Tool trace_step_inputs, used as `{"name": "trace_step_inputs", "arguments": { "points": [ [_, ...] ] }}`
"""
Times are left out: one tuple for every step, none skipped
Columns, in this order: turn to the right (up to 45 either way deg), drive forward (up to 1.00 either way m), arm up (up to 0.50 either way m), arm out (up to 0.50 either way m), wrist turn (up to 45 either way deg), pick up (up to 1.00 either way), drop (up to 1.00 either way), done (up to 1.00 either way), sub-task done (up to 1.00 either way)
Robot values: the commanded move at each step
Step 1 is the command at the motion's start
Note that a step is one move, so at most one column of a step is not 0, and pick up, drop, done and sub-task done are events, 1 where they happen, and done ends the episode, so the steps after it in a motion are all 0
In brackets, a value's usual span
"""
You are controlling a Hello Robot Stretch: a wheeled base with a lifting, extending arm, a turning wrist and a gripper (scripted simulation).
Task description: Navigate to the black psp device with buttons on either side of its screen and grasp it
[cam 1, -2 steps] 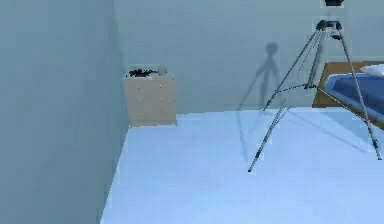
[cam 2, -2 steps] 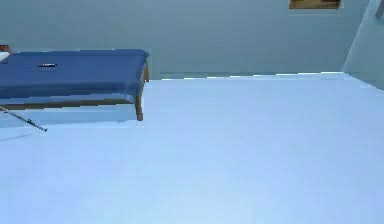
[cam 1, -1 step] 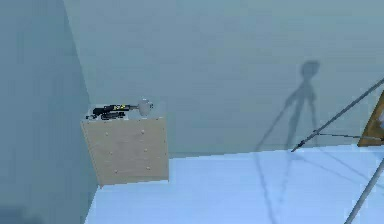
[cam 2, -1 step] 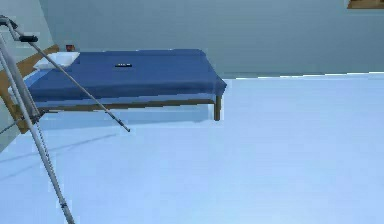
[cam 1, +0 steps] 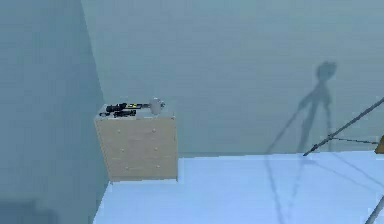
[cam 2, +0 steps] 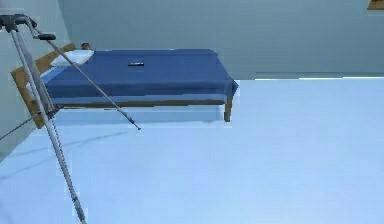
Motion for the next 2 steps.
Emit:
{"name": "trace_step_inputs", "arguments": {
  "points": [
    [0.0, 0.75, 0.00, 0.00, 0.0, 0.00, 0.00, 0.00, 0.00],
    [-45.0, 0.00, 0.00, 0.00, 0.0, 0.00, 0.00, 0.00, 0.00]
  ]
}}
